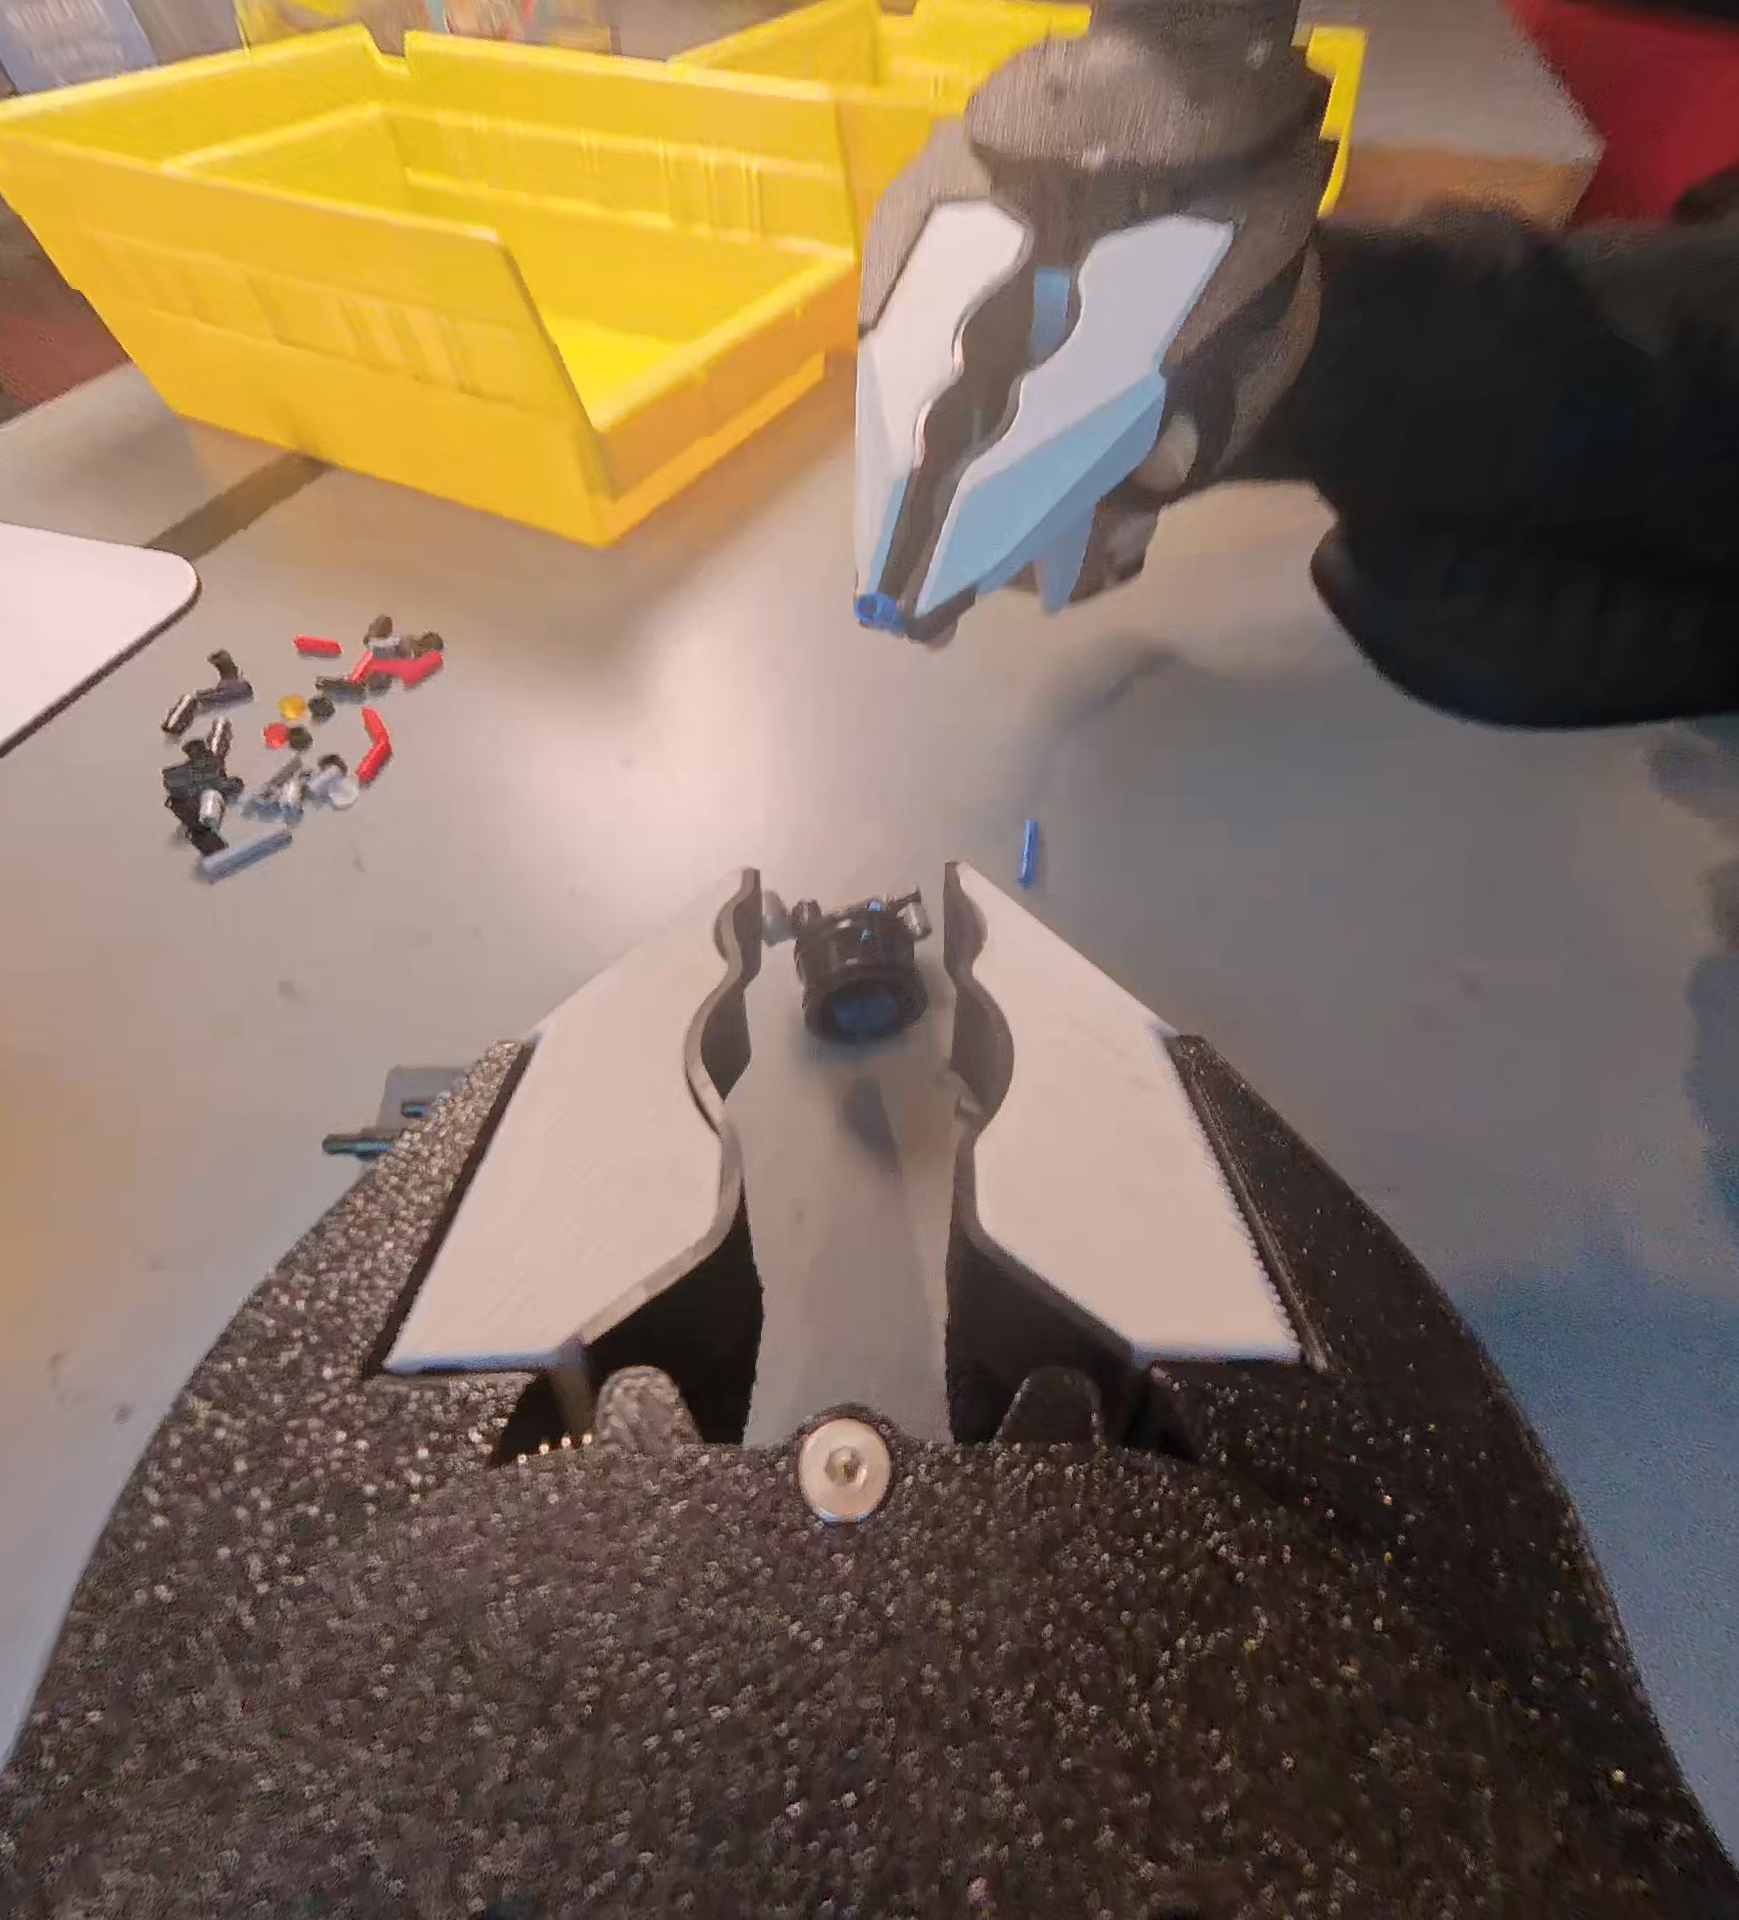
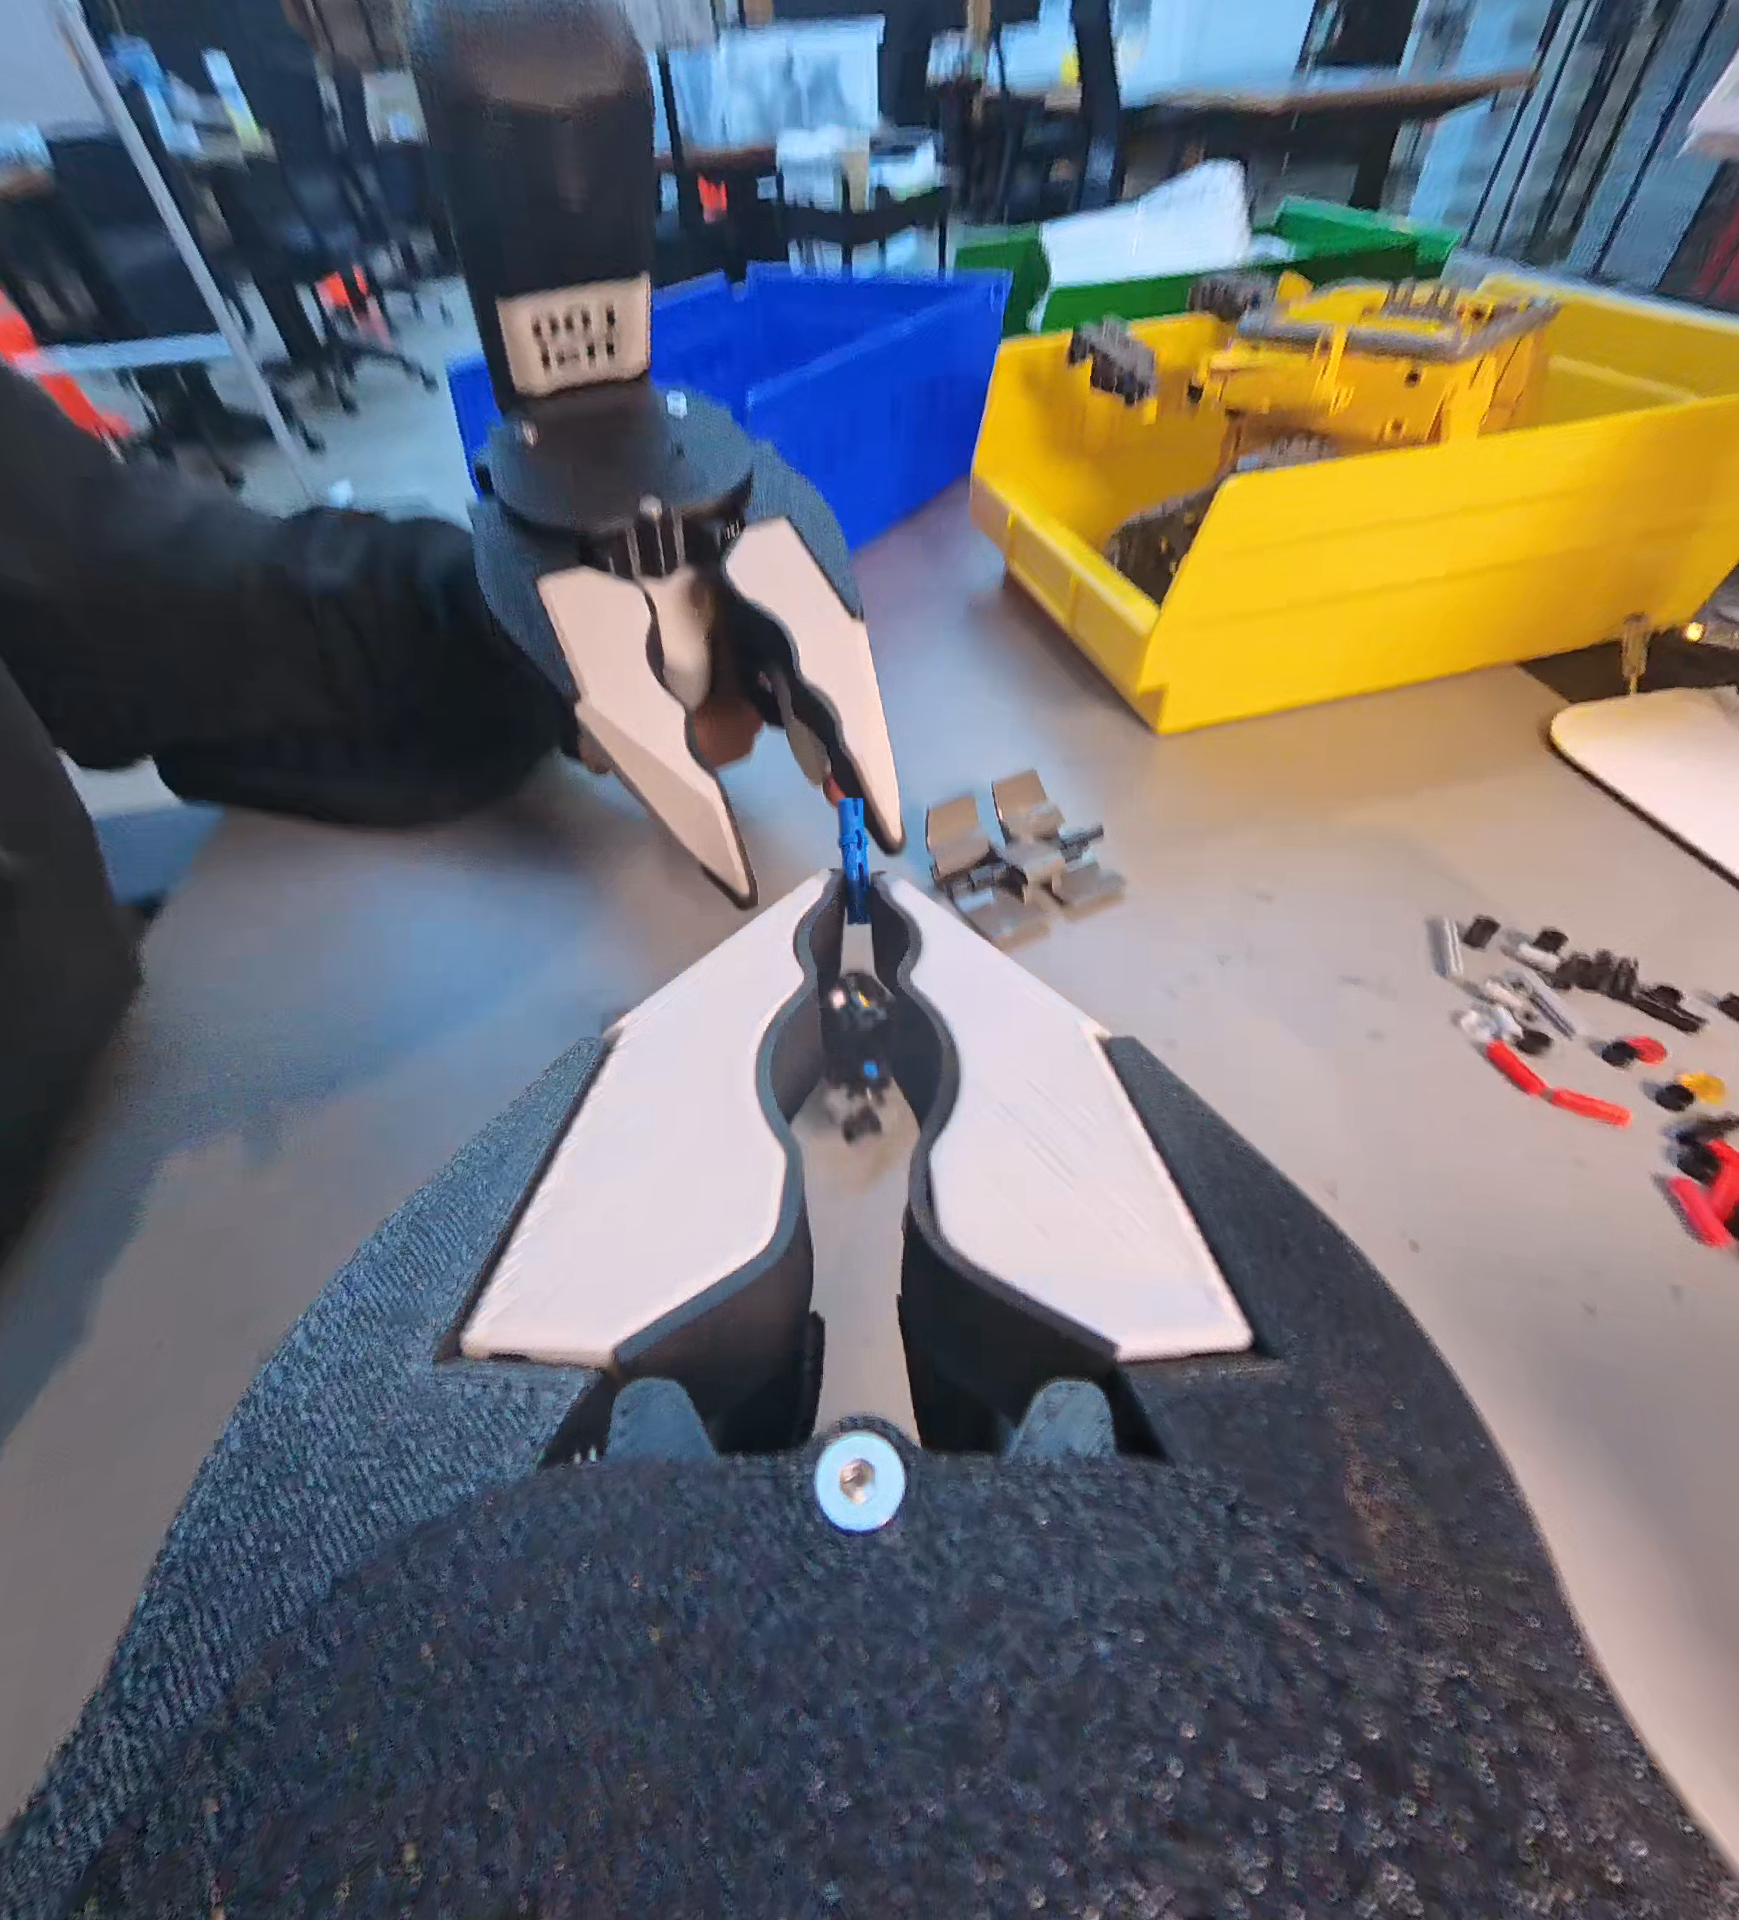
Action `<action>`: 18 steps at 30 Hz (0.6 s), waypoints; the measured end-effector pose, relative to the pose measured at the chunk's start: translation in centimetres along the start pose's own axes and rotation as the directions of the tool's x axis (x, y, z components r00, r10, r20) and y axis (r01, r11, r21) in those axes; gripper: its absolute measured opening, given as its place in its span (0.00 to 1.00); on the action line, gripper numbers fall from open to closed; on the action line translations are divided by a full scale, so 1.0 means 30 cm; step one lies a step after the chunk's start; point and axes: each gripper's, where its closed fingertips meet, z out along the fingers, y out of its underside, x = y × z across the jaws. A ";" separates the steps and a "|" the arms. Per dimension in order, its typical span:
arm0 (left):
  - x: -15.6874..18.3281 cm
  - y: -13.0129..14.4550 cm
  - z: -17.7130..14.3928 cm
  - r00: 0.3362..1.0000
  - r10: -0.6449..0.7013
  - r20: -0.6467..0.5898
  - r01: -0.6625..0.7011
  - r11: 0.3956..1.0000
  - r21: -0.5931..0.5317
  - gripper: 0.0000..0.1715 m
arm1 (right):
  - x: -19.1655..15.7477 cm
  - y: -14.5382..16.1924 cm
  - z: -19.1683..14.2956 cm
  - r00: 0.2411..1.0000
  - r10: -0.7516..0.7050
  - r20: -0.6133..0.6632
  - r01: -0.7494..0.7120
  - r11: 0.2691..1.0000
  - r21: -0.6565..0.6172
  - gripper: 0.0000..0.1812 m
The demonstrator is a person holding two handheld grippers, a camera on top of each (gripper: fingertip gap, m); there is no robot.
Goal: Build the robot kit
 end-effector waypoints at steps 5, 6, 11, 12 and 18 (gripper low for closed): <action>0.008 -0.149 -0.044 0.999 -0.045 0.002 0.043 0.973 0.227 0.19 | -0.013 -0.136 0.040 0.980 0.200 0.019 -0.198 0.944 0.265 0.03; 0.002 -0.172 -0.056 0.999 -0.048 0.018 0.042 0.965 0.260 0.19 | -0.015 -0.158 0.047 0.967 0.253 0.040 -0.252 0.915 0.314 0.03; -0.041 -0.229 -0.108 0.988 -0.038 0.148 -0.015 0.939 0.344 0.13 | -0.001 -0.216 0.071 0.852 0.491 0.181 -0.513 0.717 0.471 0.02; -0.045 -0.236 -0.116 0.986 -0.033 0.164 -0.027 0.936 0.351 0.11 | -0.002 -0.215 0.077 0.830 0.516 0.211 -0.549 0.688 0.475 0.02; -0.039 -0.244 -0.120 0.984 -0.010 0.177 -0.054 0.934 0.354 0.11 | -0.014 -0.203 0.105 0.762 0.578 0.291 -0.641 0.614 0.461 0.02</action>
